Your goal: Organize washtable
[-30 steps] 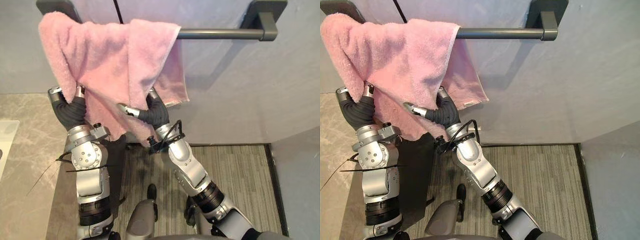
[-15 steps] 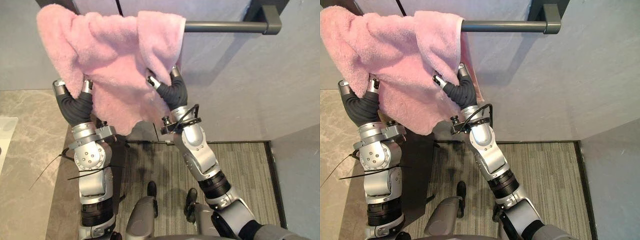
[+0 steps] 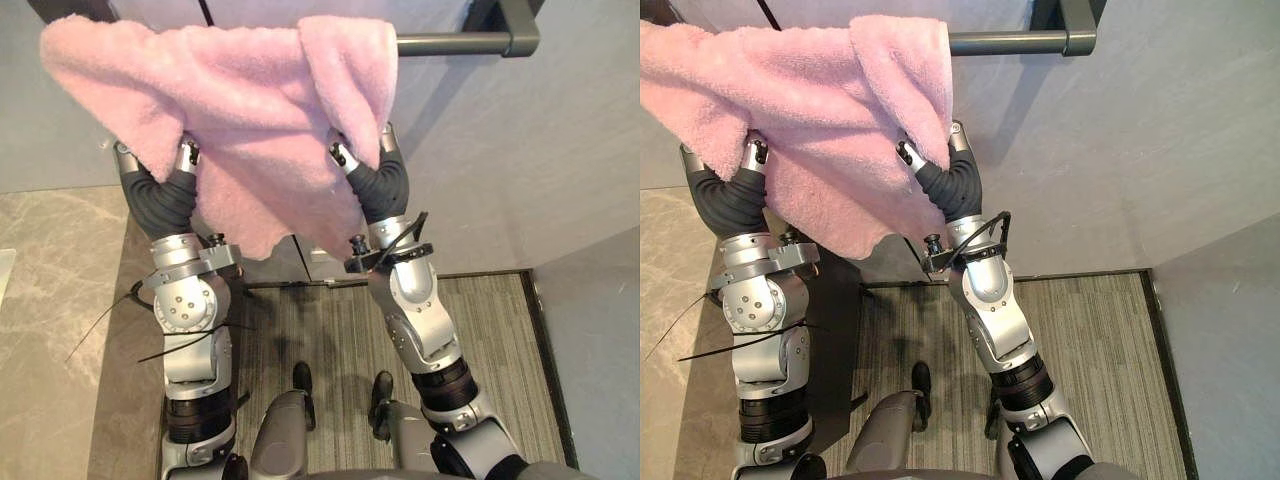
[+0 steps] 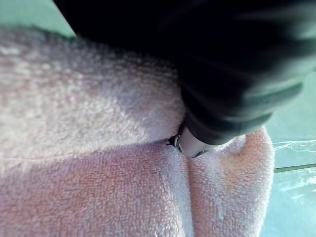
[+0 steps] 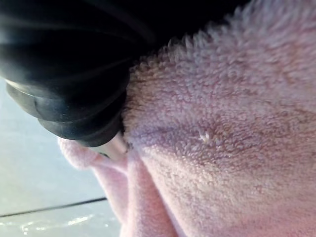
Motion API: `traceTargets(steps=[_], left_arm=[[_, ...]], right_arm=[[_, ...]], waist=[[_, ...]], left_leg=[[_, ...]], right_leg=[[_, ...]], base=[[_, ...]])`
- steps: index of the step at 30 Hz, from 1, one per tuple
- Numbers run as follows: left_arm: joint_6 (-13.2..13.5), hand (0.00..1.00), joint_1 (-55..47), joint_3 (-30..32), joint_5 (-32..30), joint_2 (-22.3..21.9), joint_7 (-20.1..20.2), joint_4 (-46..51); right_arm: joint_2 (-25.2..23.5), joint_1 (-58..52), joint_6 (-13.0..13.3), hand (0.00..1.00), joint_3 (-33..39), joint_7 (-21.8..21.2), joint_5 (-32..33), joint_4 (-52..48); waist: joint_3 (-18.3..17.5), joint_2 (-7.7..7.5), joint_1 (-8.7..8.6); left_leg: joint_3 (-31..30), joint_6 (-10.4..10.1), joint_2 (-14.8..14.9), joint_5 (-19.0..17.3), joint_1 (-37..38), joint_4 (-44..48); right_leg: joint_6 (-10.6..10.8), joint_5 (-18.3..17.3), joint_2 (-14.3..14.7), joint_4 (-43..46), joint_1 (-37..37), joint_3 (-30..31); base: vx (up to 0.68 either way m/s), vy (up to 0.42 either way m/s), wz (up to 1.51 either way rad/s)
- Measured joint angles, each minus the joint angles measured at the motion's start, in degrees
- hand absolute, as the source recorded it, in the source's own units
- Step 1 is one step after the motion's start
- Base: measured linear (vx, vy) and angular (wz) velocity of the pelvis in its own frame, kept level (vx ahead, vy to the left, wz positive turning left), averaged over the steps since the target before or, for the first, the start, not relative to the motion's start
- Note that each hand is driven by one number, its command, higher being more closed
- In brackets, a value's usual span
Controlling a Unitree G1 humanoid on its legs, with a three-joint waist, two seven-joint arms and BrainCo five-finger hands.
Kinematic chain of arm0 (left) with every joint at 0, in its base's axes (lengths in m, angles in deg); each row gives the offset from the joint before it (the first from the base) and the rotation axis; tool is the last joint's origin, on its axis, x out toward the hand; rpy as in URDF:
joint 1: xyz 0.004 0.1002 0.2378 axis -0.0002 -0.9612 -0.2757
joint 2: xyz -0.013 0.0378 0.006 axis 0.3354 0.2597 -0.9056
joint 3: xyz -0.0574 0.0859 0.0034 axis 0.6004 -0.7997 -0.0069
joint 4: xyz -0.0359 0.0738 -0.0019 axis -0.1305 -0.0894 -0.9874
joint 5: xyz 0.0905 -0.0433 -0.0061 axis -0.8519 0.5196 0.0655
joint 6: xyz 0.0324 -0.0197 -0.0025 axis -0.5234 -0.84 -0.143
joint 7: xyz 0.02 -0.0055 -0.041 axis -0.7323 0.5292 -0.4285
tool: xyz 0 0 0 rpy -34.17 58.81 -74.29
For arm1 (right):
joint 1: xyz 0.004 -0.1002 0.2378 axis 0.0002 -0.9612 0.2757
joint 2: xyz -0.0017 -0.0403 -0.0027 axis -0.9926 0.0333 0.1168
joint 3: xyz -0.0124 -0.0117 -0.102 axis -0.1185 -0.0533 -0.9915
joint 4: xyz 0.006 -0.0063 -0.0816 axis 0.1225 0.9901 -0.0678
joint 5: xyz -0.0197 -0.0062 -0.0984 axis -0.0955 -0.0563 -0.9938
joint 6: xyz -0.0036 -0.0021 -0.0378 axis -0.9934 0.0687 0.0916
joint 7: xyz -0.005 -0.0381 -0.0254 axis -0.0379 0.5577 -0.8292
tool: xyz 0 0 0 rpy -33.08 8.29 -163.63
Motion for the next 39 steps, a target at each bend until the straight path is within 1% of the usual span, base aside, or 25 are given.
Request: traceTargets(steps=[5,9,11,15,17,20,21,25,29,33,39], left_arm=[[0.01,1.00,0.00,-1.16,-0.05,-0.08,0.01,0.23],[0.18,1.00,0.02,-1.78,-0.11,-0.41,0.16,2.07],[0.47,1.00,0.02,-3.02,-0.43,-0.41,0.21,2.61],[1.04,1.00,0.02,-4.08,-1.58,-0.38,1.24,4.83],[1.25,1.00,0.02,-4.11,-3.65,-0.34,1.24,6.00],[1.26,1.00,0.02,-4.11,-8.80,-0.34,1.23,6.77],[1.40,1.00,0.02,-4.12,-10.79,-0.29,1.23,7.59],[1.84,1.00,-0.19,-4.11,-15.15,-0.29,1.22,9.46],[2.33,1.00,-0.82,-4.11,-15.77,-0.52,1.23,10.30],[2.46,1.00,-1.29,-4.11,-15.42,-1.07,1.32,10.30],[2.45,1.00,-4.70,-4.11,-14.51,-2.08,2.66,10.30]], right_arm=[[0.05,-2.09,0.03,1.00,0.25,-0.04,-0.05,-2.39],[0.08,-2.84,0.18,1.00,0.74,-0.04,-0.58,-3.51],[0.23,-3.37,0.21,1.00,1.51,-0.03,-0.59,-5.94],[0.68,-3.52,0.46,1.00,3.00,-0.03,-1.06,-8.00],[0.74,-3.64,1.36,1.00,3.03,-0.03,-1.08,-8.08],[1.17,-4.68,1.53,1.00,3.03,-0.07,-1.10,-9.99],[1.55,-4.97,1.96,1.00,3.03,-0.11,-1.11,-10.38],[1.89,-5.80,2.49,1.00,3.03,-0.44,-1.15,-10.56],[2.05,-7.12,2.51,1.00,3.03,-1.79,-1.21,-12.20],[2.11,-7.23,2.51,1.00,3.03,-1.87,-1.29,-12.19],[2.11,-9.03,2.49,1.00,3.01,-2.53,-1.82,-12.19]], waist=[[-0.04,-0.07,-0.10],[-0.20,-0.35,-0.30],[-0.25,-0.44,-0.25],[-0.72,-1.18,-0.55],[-0.81,-1.27,-1.34],[-0.83,-1.24,-1.42],[-0.86,-1.25,-1.42],[-1.80,-1.04,-1.50],[-1.87,-0.95,-1.50],[-1.87,-0.95,-1.47],[-1.87,-0.95,-1.40]], left_leg=[[0.39,-0.01,0.15,-0.49,-0.11,0.71],[0.55,-0.09,0.81,-1.10,-0.98,2.15],[0.63,-0.09,0.83,-1.10,-1.25,2.31],[0.79,-0.09,0.90,-1.10,-1.67,2.48],[0.83,-0.09,0.92,-1.10,-1.70,2.56],[1.17,0.06,1.24,-1.41,-1.74,3.01],[1.41,0.00,1.76,-1.87,-1.97,3.84],[1.44,-0.15,2.09,-2.03,-2.10,4.11],[1.43,-0.15,2.15,-2.03,-2.11,4.15],[1.41,-0.15,2.15,-2.03,-2.13,4.30],[1.32,-0.15,2.26,-2.11,-2.33,4.49]], right_leg=[[0.04,0.02,0.02,0.06,0.00,0.30],[0.04,0.02,0.47,0.02,-0.09,0.17],[0.04,0.02,0.46,0.06,-0.31,0.15],[0.05,0.02,0.46,0.21,-0.87,0.25],[0.06,0.03,0.46,0.21,-0.87,0.27],[0.07,0.04,0.66,0.23,-0.89,0.45],[0.07,0.04,1.00,0.27,-0.89,0.61],[0.05,0.02,1.34,0.25,-1.00,0.74],[0.05,0.02,1.38,0.27,-1.01,0.73],[0.05,0.02,1.36,0.33,-0.97,0.72],[0.05,0.01,1.40,0.31,-0.96,0.51]], base=[[0.00,0.008,-0.03],[0.00,0.000,-0.01],[0.00,0.000,0.00],[0.00,0.000,0.00],[0.00,0.000,0.00],[0.00,-0.001,-0.05],[0.00,-0.005,-0.12],[0.00,-0.004,-0.04],[0.00,0.000,0.00],[0.00,0.000,0.00],[0.00,0.000,0.00]])
